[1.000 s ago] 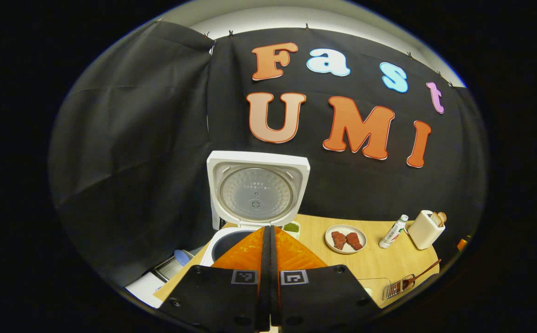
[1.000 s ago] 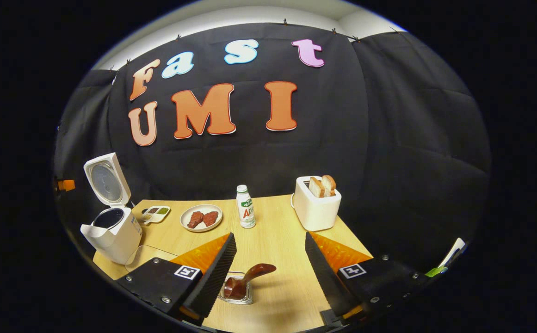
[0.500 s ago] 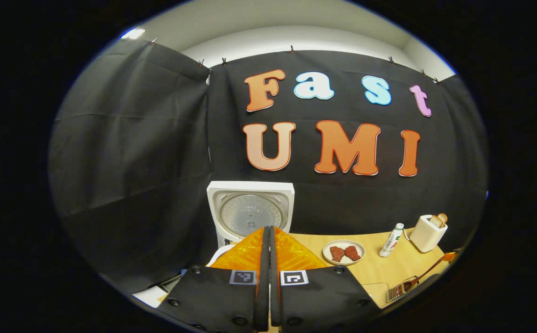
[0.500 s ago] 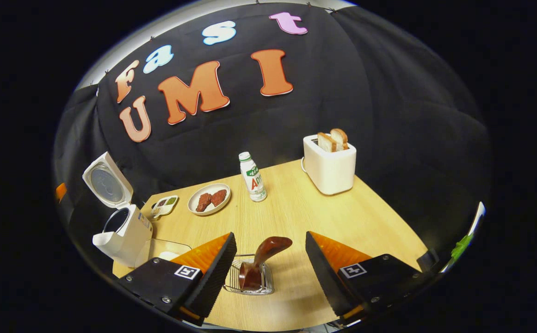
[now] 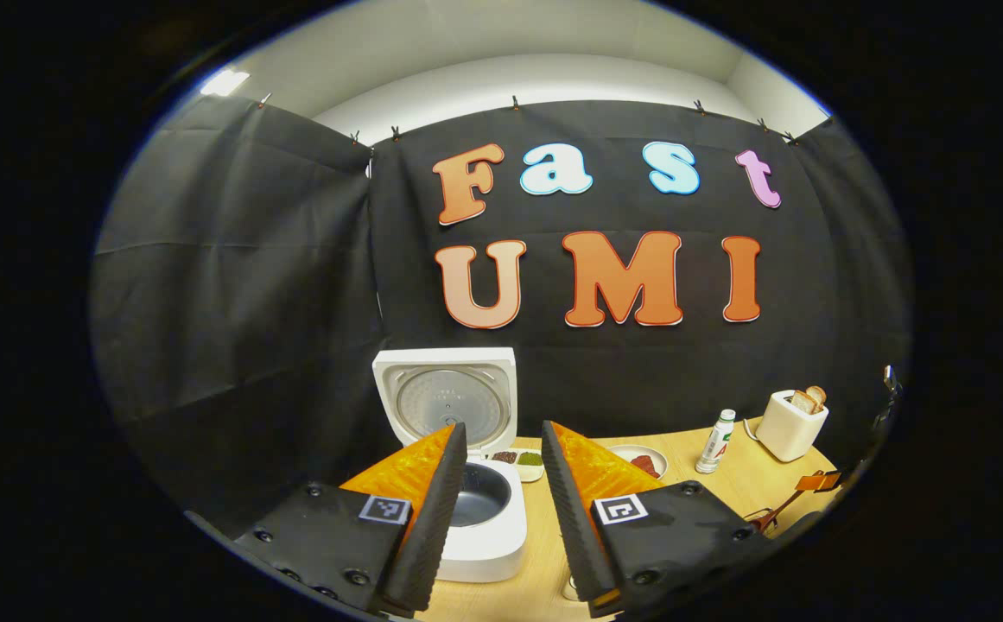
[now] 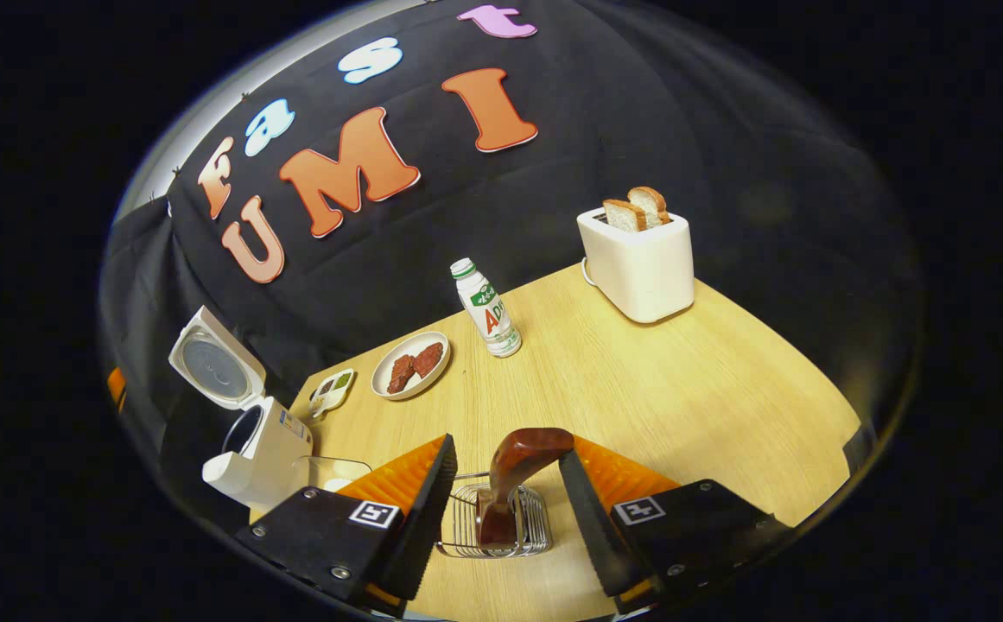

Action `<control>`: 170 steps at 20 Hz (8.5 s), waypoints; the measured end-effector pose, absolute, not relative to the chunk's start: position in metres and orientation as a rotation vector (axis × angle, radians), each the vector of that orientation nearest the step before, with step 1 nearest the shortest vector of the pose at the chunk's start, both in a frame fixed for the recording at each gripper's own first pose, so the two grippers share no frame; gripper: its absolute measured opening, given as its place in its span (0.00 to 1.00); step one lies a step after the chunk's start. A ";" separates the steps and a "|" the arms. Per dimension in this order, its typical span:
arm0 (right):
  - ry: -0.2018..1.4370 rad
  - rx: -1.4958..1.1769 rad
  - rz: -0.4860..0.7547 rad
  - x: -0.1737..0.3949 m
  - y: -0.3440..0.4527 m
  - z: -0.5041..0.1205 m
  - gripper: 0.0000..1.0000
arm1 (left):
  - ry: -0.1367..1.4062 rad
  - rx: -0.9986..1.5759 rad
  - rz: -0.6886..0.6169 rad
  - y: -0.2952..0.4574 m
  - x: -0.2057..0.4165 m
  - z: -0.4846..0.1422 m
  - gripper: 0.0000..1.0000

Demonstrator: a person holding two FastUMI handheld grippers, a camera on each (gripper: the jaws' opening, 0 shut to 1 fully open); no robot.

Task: Close the left gripper, press the button to open the rice cooker; take a wooden spoon from the chopstick holder with the right hand, scoop a spoonful of rice and pour it into the rice cooker, then put the wooden spoon back into the chopstick holder.

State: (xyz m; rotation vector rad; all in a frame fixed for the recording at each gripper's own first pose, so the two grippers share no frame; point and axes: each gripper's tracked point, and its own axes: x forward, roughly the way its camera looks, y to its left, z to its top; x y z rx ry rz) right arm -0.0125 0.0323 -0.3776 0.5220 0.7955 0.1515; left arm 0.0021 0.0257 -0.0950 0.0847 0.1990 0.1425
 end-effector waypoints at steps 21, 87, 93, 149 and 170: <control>0.769 0.629 0.165 0.011 0.062 -0.382 0.18 | 0.256 0.160 0.043 -0.001 0.008 -0.120 0.61; 0.874 1.418 0.001 -0.048 0.271 -0.376 0.17 | 0.281 0.167 0.032 0.185 0.032 -0.151 0.66; 0.759 1.593 0.014 -0.030 0.237 -0.350 0.17 | 0.274 0.165 -0.001 0.164 0.044 -0.148 0.66; 0.593 0.738 0.522 0.102 0.542 -0.172 0.17 | 0.290 0.070 0.326 0.333 -0.038 -0.163 0.87; 0.217 0.172 0.840 0.041 0.590 -0.089 0.17 | 0.299 0.079 0.256 0.338 -0.036 -0.170 0.87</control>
